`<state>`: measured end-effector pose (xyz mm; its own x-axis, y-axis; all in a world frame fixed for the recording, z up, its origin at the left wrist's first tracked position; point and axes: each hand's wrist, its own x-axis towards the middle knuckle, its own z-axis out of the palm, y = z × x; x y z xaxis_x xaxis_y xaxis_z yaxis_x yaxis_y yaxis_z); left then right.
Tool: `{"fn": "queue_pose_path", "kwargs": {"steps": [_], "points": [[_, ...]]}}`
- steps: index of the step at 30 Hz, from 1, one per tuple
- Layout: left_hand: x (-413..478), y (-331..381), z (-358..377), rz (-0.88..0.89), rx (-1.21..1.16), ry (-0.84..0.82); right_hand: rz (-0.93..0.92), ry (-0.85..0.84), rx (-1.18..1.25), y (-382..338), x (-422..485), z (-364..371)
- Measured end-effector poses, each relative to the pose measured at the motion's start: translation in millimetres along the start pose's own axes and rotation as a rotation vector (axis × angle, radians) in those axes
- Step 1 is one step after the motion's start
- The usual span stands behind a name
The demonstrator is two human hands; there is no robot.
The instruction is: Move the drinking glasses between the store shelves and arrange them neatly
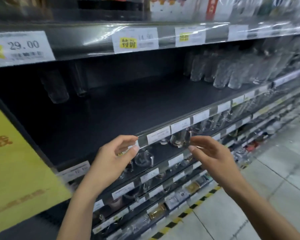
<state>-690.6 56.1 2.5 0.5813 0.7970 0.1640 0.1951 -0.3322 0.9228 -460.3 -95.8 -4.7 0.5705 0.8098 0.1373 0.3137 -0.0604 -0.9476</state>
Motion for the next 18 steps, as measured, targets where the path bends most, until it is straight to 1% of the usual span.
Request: {"fn": "queue_pose_path", "kwargs": {"steps": [4, 9, 12, 18], "points": [[0, 5, 47, -0.006, -0.072, -0.134, 0.017, 0.164, -0.026, 18, -28, -40], [15, 16, 120, 0.026, -0.116, -0.312, 0.113, 0.349, -0.023, 50, -58, -92], [27, 24, 166, 0.036, -0.127, -0.410, 0.153, 0.440, -0.054, 69, -70, -123], [54, 45, 262, -0.001, -0.147, -0.532, 0.213, 0.575, -0.043, 104, -75, -191]]}}
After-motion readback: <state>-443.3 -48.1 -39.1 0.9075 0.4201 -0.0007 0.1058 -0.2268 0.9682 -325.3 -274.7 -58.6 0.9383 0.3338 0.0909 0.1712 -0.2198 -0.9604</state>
